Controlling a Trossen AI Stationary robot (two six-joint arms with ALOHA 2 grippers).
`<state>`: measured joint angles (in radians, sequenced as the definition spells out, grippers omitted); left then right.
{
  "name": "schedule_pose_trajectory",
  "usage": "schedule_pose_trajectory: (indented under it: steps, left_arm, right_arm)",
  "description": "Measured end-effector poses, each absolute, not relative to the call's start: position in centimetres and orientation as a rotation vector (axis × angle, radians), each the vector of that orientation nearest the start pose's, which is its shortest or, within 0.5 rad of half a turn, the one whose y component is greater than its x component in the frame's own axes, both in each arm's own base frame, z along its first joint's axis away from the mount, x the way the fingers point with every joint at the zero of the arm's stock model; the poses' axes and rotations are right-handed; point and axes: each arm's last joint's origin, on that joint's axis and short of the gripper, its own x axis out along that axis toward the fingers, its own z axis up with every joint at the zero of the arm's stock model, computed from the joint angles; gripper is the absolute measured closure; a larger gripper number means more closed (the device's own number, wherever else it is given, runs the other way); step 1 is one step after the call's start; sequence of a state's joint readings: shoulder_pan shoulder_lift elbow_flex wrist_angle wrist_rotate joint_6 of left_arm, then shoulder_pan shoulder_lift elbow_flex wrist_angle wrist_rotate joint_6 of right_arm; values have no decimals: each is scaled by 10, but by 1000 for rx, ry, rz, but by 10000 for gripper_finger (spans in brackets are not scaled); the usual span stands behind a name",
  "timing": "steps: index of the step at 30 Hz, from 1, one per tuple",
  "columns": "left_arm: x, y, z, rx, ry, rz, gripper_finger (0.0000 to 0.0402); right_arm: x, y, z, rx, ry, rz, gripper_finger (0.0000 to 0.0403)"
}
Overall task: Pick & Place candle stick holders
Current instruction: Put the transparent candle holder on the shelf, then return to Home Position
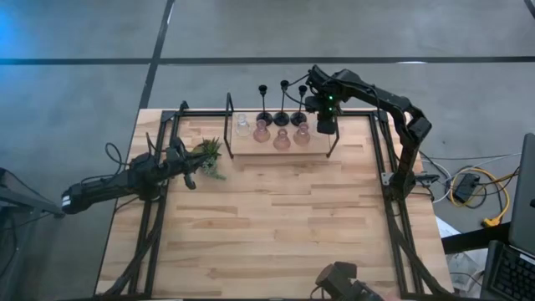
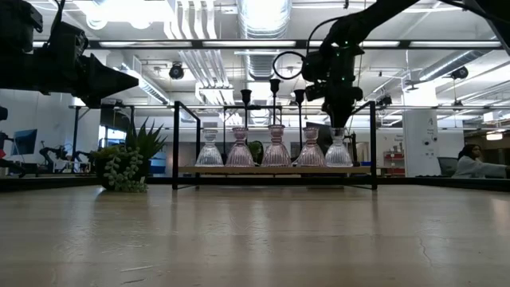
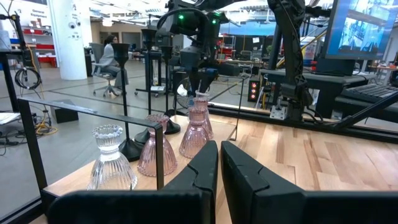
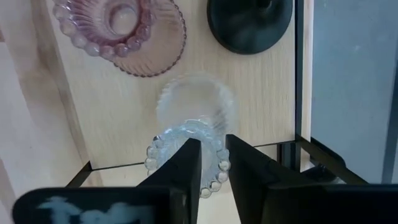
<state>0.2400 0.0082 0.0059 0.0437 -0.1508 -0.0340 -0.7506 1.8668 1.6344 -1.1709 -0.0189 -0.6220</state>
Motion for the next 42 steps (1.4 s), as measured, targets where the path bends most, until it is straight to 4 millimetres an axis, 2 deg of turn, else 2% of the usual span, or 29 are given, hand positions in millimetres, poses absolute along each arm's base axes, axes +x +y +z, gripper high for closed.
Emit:
schedule_pose_trajectory:
  steps: [9,21,33,42]
  left_arm:
    - [94,27,169,-31,-48,390,376]
    - [94,27,169,-32,-48,390,376]
    - [94,27,169,-32,-48,390,376]
    - [94,27,169,-32,-48,389,376]
  right_arm:
    - [267,-250,262,24,1437,-195,302]
    - [267,-250,262,8,1451,-215,321]
    - [266,-250,266,-7,1458,-245,296]
    - [269,-247,272,-25,1445,-245,304]
